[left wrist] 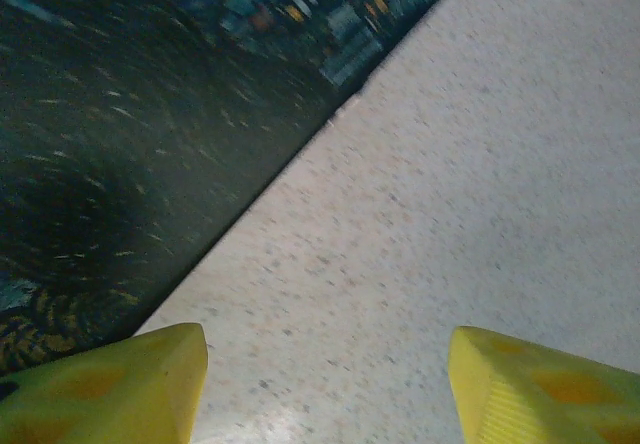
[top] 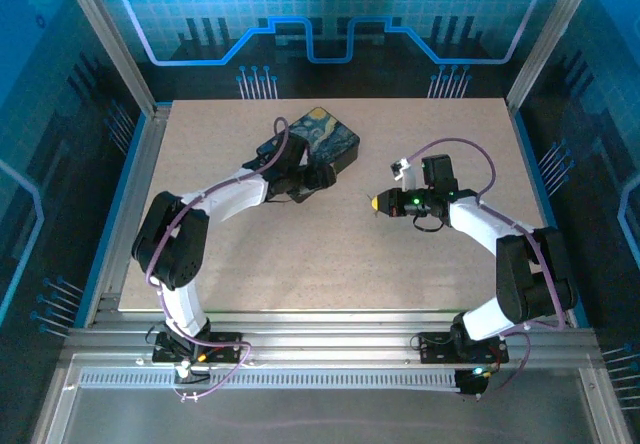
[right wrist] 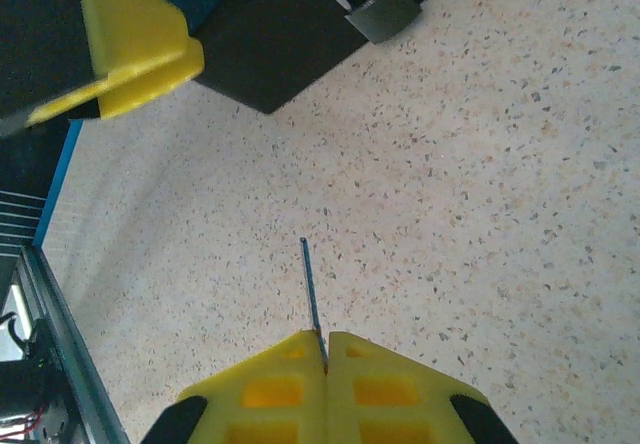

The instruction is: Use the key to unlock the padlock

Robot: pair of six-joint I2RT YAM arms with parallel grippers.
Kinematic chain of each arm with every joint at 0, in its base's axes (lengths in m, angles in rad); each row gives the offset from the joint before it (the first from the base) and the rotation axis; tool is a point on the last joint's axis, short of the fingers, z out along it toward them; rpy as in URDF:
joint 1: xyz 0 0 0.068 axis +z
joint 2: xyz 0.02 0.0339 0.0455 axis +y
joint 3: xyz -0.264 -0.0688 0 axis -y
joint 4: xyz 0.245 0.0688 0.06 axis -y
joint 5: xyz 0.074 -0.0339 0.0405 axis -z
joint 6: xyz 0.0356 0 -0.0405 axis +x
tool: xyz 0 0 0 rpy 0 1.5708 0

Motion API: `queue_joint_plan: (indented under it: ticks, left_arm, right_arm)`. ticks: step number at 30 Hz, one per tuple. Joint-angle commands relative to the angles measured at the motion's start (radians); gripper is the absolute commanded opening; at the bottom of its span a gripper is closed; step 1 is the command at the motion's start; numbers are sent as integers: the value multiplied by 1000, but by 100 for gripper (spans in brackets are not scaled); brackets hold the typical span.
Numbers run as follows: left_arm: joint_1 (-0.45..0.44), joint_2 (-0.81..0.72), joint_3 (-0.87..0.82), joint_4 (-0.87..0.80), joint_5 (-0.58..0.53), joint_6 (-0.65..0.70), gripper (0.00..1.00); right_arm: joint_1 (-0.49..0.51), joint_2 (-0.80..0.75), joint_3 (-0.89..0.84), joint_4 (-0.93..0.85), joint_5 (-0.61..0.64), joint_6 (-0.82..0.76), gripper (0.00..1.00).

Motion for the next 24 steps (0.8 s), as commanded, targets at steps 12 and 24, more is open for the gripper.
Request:
queue_joint_plan:
  ticks: [12, 24]
  left_arm:
    - [79, 44, 18, -75, -220, 56, 68]
    - [-56, 222, 181, -110, -480, 25, 72]
  right_arm:
    - [-1, -28, 44, -57, -3, -34, 0]
    - [-1, -30, 40, -58, -9, -51, 0]
